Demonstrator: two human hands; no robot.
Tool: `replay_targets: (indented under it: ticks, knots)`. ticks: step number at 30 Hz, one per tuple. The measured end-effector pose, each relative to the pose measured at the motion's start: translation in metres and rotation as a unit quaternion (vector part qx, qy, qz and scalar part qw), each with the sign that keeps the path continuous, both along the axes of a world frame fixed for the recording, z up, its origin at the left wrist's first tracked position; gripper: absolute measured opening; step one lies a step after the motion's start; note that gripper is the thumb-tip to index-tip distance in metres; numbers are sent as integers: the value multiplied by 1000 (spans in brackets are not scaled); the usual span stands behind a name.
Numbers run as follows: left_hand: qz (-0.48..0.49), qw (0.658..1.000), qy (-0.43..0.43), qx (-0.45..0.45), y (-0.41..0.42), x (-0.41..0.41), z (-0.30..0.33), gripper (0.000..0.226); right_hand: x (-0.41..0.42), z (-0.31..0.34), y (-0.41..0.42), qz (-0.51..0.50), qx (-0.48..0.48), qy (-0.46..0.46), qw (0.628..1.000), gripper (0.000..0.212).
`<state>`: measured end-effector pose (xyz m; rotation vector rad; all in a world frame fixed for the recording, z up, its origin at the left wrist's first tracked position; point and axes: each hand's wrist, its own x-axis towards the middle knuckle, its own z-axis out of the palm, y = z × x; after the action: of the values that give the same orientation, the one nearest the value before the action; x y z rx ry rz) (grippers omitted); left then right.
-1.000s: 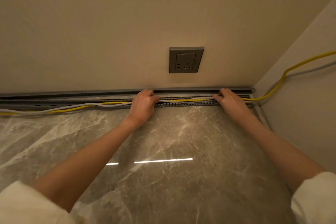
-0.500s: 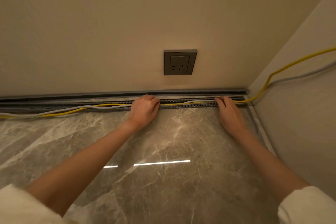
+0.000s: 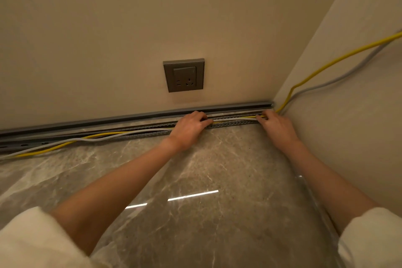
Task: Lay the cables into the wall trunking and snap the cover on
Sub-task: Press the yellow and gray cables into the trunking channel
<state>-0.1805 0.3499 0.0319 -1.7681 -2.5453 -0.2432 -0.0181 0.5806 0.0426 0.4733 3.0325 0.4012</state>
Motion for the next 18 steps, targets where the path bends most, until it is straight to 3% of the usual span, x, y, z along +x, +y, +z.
replay_targets:
  ticks: [6, 18]
  knots:
    - [-4, 1000, 8, -18, 0, 1, -4, 61, -8, 15, 4, 72, 117, -88, 987, 38]
    - [11, 999, 24, -44, -1, 2, -2, 66, -8, 27, 8, 45, 144, -120, 981, 29]
